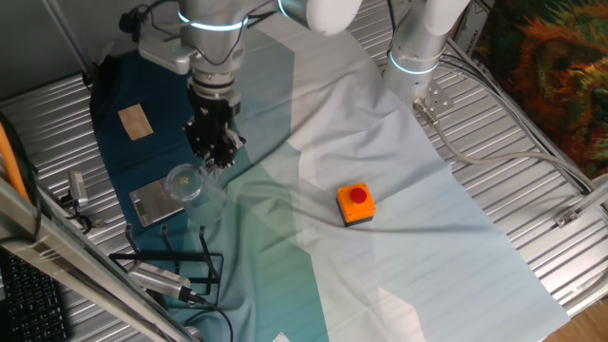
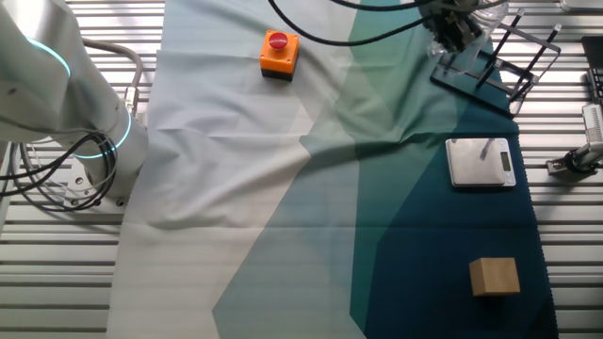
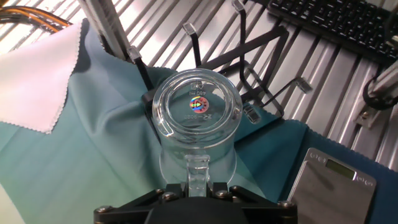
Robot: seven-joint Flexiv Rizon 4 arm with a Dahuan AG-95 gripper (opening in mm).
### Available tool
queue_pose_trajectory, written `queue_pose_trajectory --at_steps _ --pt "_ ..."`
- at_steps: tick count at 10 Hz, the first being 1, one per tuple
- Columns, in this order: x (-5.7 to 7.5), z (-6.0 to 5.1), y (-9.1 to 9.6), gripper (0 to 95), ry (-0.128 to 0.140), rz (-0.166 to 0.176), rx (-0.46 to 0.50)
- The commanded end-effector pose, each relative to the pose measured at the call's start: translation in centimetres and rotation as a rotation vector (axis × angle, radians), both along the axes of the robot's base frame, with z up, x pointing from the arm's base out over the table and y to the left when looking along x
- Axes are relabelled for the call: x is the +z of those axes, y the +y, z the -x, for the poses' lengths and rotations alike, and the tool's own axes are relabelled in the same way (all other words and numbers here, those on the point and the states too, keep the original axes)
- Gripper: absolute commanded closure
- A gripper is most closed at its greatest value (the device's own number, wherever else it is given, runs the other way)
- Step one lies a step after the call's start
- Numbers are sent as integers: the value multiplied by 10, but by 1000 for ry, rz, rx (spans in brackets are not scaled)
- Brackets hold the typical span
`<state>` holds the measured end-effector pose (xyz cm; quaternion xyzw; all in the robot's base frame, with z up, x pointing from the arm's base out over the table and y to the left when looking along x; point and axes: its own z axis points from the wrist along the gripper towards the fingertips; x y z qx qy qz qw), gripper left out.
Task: Take the cup off the cup rack
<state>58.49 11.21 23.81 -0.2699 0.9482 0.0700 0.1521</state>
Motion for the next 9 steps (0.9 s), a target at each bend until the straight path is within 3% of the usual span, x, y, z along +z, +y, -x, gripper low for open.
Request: queue_pose_trajectory --at_steps 1,5,6,9 --pt "-4 6 -12 950 7 7 14" --pt "-17 23 -32 950 25 54 35" --pt "-23 30 -40 950 35 69 36" --pt "-35 34 -50 950 71 116 43"
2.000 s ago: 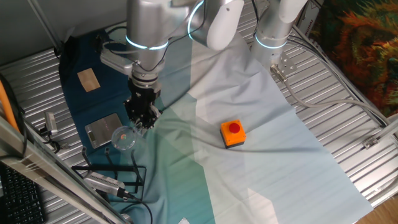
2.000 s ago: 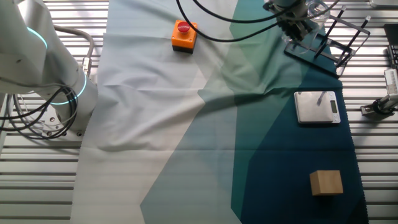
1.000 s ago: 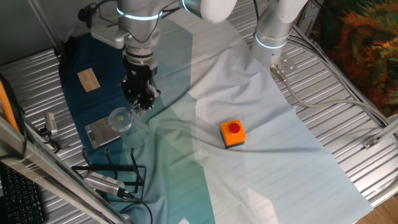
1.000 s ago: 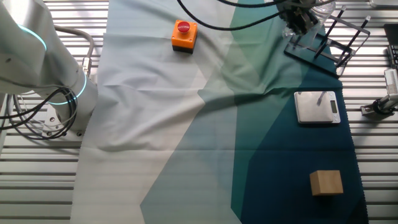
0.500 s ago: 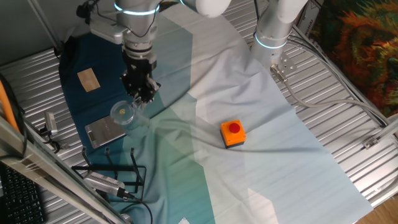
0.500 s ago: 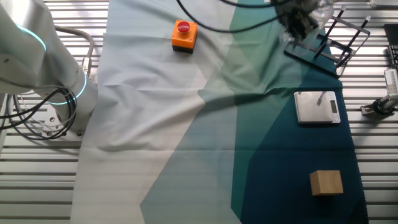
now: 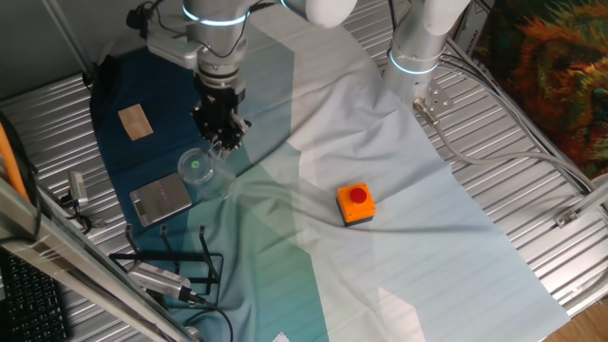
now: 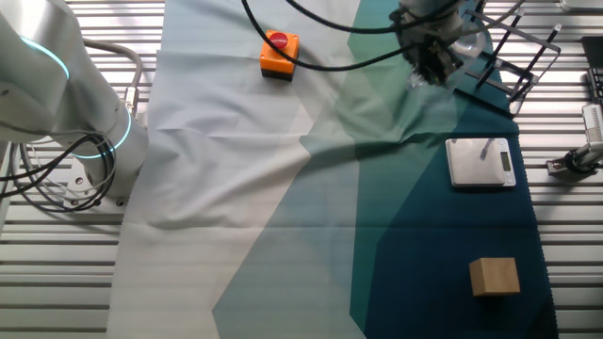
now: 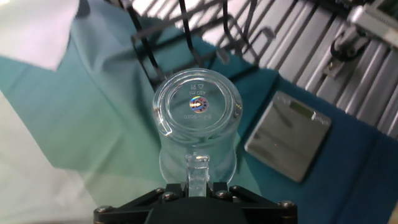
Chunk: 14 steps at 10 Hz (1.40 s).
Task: Take the cup off the cup rack
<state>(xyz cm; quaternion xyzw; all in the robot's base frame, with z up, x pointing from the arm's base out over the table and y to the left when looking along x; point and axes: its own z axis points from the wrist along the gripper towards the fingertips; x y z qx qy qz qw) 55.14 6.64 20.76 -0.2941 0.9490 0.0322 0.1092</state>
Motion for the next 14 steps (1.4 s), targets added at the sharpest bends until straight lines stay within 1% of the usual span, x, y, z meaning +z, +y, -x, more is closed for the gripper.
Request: queue_pose_trajectory --at_steps 1,2,3,4,5,6,7,8,9,10,12,13,14 --pt "-13 3 -10 950 28 45 8" --pt "-17 5 -13 950 31 50 9" --pt "-31 12 -22 950 32 60 17" --pt "-40 15 -28 950 32 75 26" --pt "-44 17 -30 950 34 80 26" --pt "-51 19 -33 950 44 94 28" --pt "-55 18 -34 950 63 129 32" --pt "-55 17 -34 950 63 131 32" --pt "-57 17 -35 950 82 143 30" --pt "-58 16 -35 950 91 149 28" --pt "-59 16 -35 950 122 192 21" --pt "-60 16 -35 950 139 201 17" --pt "-61 16 -36 950 160 221 15"
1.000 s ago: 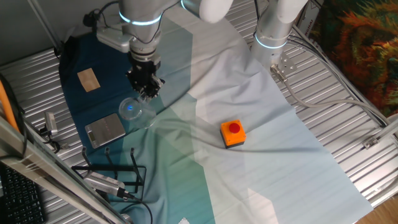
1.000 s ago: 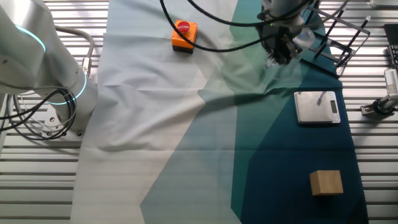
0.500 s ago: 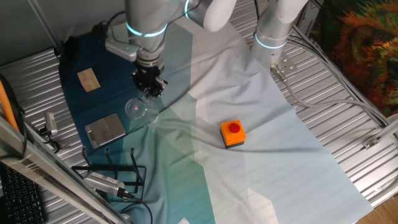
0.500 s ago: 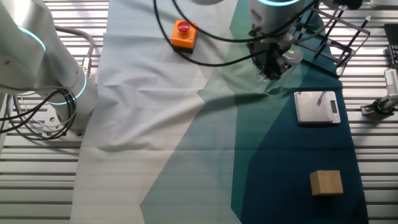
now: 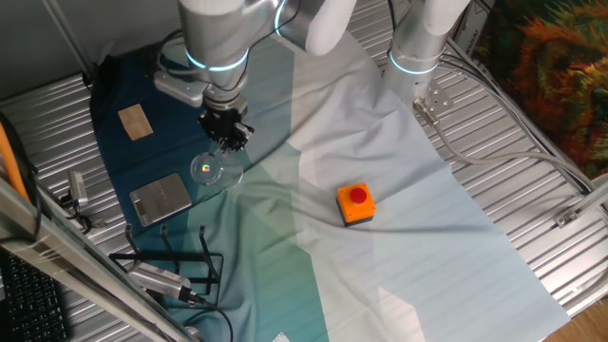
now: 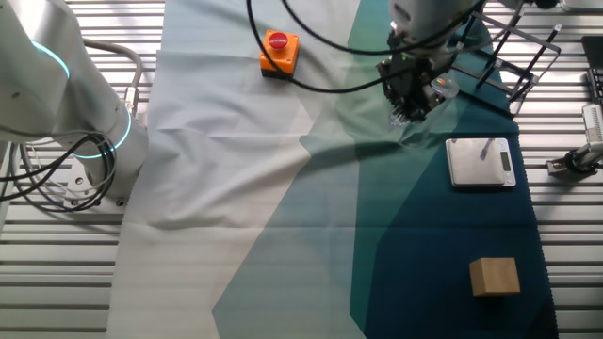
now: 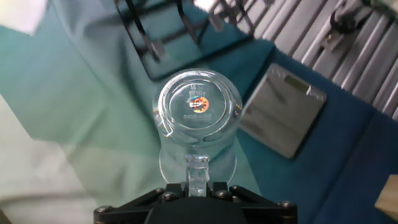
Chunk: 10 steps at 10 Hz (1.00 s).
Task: Take the cup off the cup rack
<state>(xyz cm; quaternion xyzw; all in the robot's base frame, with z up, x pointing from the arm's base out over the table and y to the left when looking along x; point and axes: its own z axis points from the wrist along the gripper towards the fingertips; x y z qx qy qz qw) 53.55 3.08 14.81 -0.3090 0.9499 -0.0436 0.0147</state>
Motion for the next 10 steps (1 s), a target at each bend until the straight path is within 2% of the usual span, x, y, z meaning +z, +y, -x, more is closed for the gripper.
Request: queue_pose_trajectory --at_steps 1,3,4,8,10 --pt "-3 -1 -1 950 35 29 -3" --pt "-6 -1 -2 950 56 62 0" --pt "-9 0 -3 950 74 109 2" --pt "-18 5 -6 950 123 154 -14" --pt "-20 5 -7 950 162 179 -25"
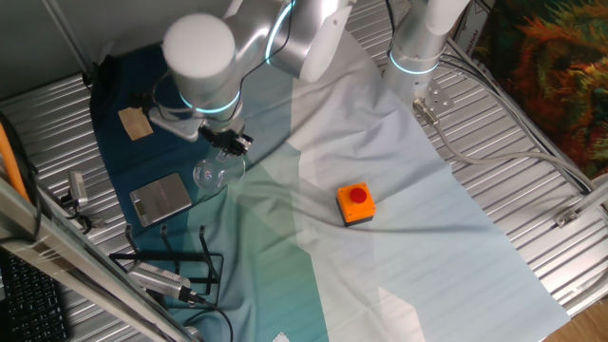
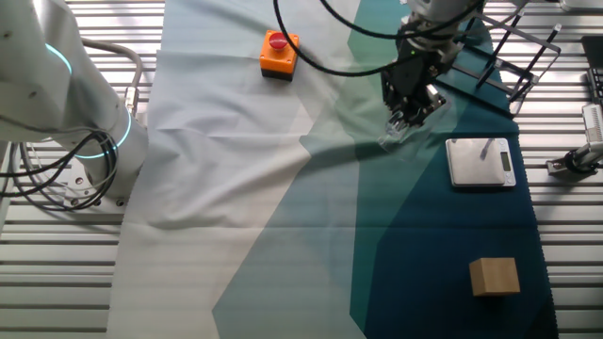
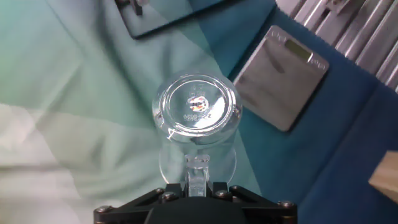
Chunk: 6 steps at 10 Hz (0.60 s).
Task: Take the cup off the cup rack
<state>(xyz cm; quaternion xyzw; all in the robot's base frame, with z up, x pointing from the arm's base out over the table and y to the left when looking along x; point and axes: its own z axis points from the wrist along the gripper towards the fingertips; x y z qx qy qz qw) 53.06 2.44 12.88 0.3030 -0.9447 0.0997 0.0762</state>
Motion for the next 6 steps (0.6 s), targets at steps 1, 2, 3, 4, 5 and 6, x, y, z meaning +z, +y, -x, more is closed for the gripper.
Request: queue_pose_trajectory --at_steps 1,2,3,4,5,6 --pt "0 0 0 950 43 33 -15" --pt "0 0 0 950 62 44 -26" --pt "-1 0 -1 950 72 50 -33" --pt "-3 0 -1 950 82 50 -39" --pt "-4 0 -1 950 89 49 -43" --pt "-5 -1 -1 950 97 49 -48"
